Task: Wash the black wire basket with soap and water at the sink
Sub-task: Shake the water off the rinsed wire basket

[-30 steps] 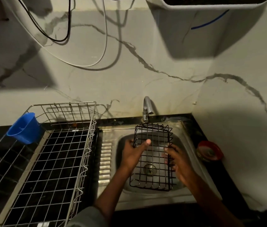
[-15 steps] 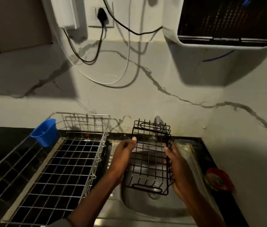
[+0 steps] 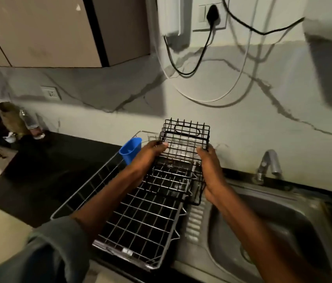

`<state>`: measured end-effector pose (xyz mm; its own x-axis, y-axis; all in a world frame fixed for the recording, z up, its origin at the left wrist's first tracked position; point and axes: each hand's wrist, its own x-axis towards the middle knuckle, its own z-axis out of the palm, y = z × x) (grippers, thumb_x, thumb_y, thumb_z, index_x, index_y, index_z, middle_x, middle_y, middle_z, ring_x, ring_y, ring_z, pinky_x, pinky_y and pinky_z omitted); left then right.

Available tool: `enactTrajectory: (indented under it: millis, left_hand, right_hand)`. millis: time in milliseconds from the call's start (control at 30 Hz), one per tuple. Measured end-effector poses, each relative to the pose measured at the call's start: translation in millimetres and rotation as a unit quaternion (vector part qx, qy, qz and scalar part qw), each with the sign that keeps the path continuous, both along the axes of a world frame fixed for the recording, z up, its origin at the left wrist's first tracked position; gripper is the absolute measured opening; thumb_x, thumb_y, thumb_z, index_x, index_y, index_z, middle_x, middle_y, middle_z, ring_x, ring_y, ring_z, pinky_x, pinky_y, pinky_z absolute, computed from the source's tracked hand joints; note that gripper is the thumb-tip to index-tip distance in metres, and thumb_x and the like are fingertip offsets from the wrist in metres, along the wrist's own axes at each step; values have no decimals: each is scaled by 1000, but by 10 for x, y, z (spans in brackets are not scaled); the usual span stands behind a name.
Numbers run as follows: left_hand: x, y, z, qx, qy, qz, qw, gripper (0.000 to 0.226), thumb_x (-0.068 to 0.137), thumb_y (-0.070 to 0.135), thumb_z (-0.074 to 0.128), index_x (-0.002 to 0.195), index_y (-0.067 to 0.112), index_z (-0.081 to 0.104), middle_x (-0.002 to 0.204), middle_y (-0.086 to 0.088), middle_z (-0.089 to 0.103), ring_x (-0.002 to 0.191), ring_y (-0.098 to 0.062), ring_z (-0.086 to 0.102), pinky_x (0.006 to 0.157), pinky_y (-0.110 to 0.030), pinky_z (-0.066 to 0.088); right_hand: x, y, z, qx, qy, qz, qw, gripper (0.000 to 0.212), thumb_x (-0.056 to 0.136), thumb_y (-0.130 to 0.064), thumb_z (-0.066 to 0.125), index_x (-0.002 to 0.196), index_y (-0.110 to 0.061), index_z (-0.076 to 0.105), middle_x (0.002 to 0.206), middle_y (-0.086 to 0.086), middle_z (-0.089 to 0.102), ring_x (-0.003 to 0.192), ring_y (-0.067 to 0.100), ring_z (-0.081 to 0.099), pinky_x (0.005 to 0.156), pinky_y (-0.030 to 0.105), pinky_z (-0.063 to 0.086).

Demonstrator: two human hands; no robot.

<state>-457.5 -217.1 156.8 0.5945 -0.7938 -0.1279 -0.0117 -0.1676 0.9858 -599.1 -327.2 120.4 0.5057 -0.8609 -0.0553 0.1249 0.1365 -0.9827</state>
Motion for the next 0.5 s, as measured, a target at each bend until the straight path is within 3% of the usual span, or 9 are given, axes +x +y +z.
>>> enactTrajectory:
  millis: [33, 67, 133, 200, 333, 433, 500]
  left_hand:
    - [151, 62, -21, 6, 4, 8, 1000, 25, 105, 35, 58, 122, 17, 64, 121, -14, 72, 86, -15, 68, 82, -34, 56]
    - [302, 118, -77, 17, -2, 15, 1000, 23, 106, 36, 56, 118, 18, 64, 119, -13, 71, 97, -20, 68, 89, -37, 56]
    - [611, 210, -255, 43, -17, 11, 999, 35, 107, 38, 52, 134, 17, 59, 135, -10, 63, 125, -26, 58, 116, -48, 42]
    - [940, 247, -510, 61, -21, -2, 998, 54, 106, 40, 53, 154, 18, 44, 153, -10, 51, 141, -28, 47, 123, -54, 31]
    - [1367, 290, -998, 114, -61, -55, 990, 67, 103, 46, 56, 159, 16, 35, 160, -12, 43, 146, -30, 42, 123, -51, 32]
    - [1547, 288, -1252, 125, -75, -77, 986, 56, 110, 34, 49, 158, 9, 34, 155, -10, 45, 147, -26, 40, 119, -36, 31]
    - [1644, 287, -1441, 142, -73, -90, 983, 57, 111, 33, 48, 160, 9, 31, 157, -6, 43, 148, -24, 38, 120, -37, 29]
  right_hand:
    - [197, 81, -6, -1, 10, 13, 1000, 79, 86, -57, 57, 156, -31, 30, 162, -2, 35, 146, 22, 37, 119, 50, 32]
    - [368, 139, -25, -5, 26, 19, 999, 73, 95, -51, 53, 158, -30, 25, 165, -1, 29, 149, 23, 32, 121, 48, 29]
    - [661, 230, -136, -3, 74, 17, 997, 64, 106, -37, 44, 161, -24, 16, 168, 0, 19, 152, 24, 24, 122, 43, 24]
    - [943, 282, -341, 14, 125, 21, 992, 62, 107, -33, 41, 162, -21, 13, 168, 3, 17, 152, 26, 24, 121, 42, 26]
    - [1356, 379, -730, 86, 208, 20, 974, 63, 106, -26, 41, 161, -15, 12, 164, 10, 28, 146, 32, 34, 116, 45, 33]
    - [1550, 437, -946, 123, 253, 10, 960, 63, 104, -16, 40, 160, -10, 11, 160, 13, 31, 143, 33, 36, 117, 48, 32]
    - [1642, 461, -1086, 136, 274, 10, 952, 64, 102, -14, 41, 160, -9, 14, 160, 14, 32, 143, 34, 36, 117, 50, 32]
